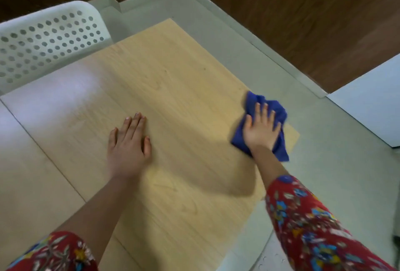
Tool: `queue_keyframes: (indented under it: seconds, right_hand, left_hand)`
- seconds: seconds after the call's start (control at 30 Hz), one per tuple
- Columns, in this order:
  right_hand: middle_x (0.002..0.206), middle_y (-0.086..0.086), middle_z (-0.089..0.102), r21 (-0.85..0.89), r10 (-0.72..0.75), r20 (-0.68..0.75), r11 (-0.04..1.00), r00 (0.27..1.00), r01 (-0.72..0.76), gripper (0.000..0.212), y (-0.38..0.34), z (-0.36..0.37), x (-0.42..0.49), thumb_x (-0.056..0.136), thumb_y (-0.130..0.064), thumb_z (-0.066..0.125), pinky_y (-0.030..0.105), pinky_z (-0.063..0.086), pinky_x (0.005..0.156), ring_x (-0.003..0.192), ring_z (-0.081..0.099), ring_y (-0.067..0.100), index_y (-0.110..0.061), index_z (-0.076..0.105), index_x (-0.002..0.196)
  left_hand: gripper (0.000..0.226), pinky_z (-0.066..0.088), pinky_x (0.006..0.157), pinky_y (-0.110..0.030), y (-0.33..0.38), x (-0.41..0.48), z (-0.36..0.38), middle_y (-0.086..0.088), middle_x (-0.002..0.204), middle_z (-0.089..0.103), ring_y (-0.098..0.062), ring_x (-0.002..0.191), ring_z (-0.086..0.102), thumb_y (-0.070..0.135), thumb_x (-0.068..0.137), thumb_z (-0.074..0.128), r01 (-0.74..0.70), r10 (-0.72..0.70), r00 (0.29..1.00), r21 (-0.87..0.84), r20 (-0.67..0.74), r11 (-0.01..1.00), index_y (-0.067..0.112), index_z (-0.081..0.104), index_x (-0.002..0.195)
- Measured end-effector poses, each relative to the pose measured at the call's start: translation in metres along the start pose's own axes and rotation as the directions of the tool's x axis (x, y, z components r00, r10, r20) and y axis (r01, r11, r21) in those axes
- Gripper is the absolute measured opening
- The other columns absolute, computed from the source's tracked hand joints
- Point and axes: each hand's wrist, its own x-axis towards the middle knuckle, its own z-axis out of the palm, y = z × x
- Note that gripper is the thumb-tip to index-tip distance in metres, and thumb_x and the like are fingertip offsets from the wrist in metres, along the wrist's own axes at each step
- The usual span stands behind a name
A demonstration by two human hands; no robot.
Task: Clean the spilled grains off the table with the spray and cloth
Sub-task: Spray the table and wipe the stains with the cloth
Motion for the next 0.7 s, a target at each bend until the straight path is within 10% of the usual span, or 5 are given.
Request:
queue_keyframes:
  seconds: [0.2, 0.3, 0.4, 0.5, 0.7]
  right_hand:
    - [0.162, -0.010, 0.015, 0.057, -0.702, 0.126, 0.711, 0.701, 0.701, 0.059, -0.077, 0.025, -0.150, 0.098, -0.049, 0.028, 0.046, 0.007, 0.121, 0.150, 0.009, 0.016, -0.032, 0.022, 0.154]
    - [0.161, -0.011, 0.016, 0.021, -0.633, 0.081, 0.774, 0.770, 0.633, 0.061, 0.001, 0.015, -0.140, 0.096, -0.054, 0.030, 0.047, 0.012, 0.120, 0.150, 0.012, 0.014, -0.034, 0.024, 0.153]
    - [0.161, -0.005, 0.021, -0.064, -0.211, 0.013, 0.975, 0.977, 0.211, 0.065, 0.062, 0.005, -0.070, 0.094, -0.056, 0.022, 0.052, 0.016, 0.118, 0.149, 0.018, 0.021, -0.030, 0.026, 0.153]
    - [0.163, -0.004, 0.011, -0.008, 0.093, -0.003, 0.996, 0.996, -0.093, 0.061, 0.045, -0.001, -0.004, 0.098, -0.054, 0.024, 0.055, 0.009, 0.118, 0.150, 0.009, 0.024, -0.032, 0.017, 0.155]
    - [0.163, -0.007, 0.009, -0.019, -0.394, 0.044, 0.918, 0.918, 0.396, 0.063, -0.069, 0.021, -0.052, 0.097, -0.056, 0.024, 0.048, 0.006, 0.120, 0.151, 0.005, 0.021, -0.032, 0.016, 0.155]
  left_hand:
    - [0.059, 0.010, 0.118, -0.039, 0.003, -0.006, -0.004, 0.006, 0.158, 0.026, -0.013, 0.147, 0.019, 0.033, 0.092, 0.031, -0.004, 0.003, 1.000, -0.028, -0.020, 1.000, 0.020, 0.033, 0.150]
    - [0.060, 0.008, 0.119, -0.039, 0.003, -0.005, -0.006, 0.007, 0.159, 0.022, -0.012, 0.148, 0.015, 0.035, 0.093, 0.027, 0.002, -0.002, 1.000, -0.038, -0.005, 0.999, 0.022, 0.029, 0.151]
    - [0.062, 0.006, 0.119, -0.039, 0.002, -0.004, -0.003, 0.009, 0.161, 0.017, -0.010, 0.148, 0.010, 0.038, 0.093, 0.023, 0.000, 0.001, 1.000, -0.010, 0.023, 1.000, 0.023, 0.024, 0.153]
    - [0.064, 0.007, 0.119, -0.040, 0.001, -0.001, -0.002, 0.008, 0.161, 0.016, -0.011, 0.148, 0.011, 0.038, 0.091, 0.022, 0.001, -0.001, 1.000, 0.002, 0.024, 1.000, 0.023, 0.023, 0.153]
    - [0.061, 0.006, 0.120, -0.039, 0.002, -0.005, -0.004, 0.008, 0.161, 0.017, -0.011, 0.148, 0.011, 0.036, 0.093, 0.025, -0.003, 0.003, 1.000, -0.008, 0.017, 1.000, 0.023, 0.024, 0.153]
